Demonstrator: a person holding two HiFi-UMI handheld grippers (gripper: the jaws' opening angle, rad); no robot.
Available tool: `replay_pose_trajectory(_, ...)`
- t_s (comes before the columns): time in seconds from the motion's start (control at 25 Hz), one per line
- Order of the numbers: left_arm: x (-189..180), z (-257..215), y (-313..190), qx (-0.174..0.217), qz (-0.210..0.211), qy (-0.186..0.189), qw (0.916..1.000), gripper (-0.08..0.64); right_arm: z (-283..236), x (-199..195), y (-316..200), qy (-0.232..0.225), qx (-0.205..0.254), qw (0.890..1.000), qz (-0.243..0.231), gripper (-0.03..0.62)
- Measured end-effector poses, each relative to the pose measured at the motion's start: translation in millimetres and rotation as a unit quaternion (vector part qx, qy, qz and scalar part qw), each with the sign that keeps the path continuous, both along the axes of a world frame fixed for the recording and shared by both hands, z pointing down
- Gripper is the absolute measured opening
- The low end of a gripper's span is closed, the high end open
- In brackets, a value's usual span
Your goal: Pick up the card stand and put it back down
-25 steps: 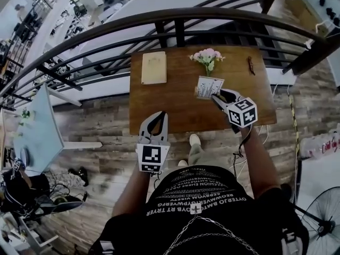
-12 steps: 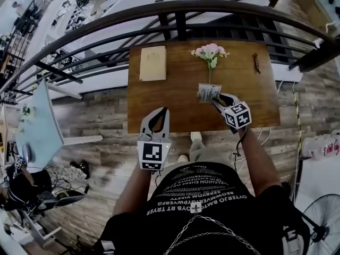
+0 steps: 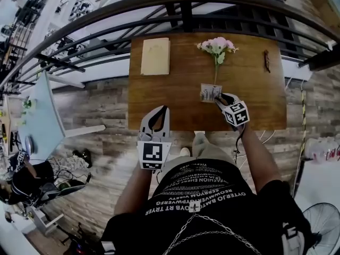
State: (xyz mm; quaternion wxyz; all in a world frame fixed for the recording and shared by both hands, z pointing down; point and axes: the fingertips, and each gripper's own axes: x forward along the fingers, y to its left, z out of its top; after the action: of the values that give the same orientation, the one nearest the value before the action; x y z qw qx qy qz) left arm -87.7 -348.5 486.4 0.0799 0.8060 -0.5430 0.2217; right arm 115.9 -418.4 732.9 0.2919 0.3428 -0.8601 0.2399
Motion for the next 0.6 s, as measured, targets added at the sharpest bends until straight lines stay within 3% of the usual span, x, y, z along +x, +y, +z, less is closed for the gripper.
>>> replay_pose_trajectory(0.28,-4.2,9.3,-0.6,-0.02,-0.012,-0.005,0.9997,0.028,45.8,-1.3,-3.3,0.012,-0.018,1.0,0.001,0.149)
replay_pose_trajectory(0.44,-11.9,15.2,0.5,-0.03,-0.019,-0.01,0.9993,0.028,55.4,-4.7,-13.3,0.004,-0.004,1.0,0.007,0.149)
replay_pose_trajectory(0.6,-21.0,17.0,8.0,-0.032,-0.026,-0.011,0.9991,0.028,59.1,-11.4,-12.0,0.027,0.029,0.999,-0.013,0.153)
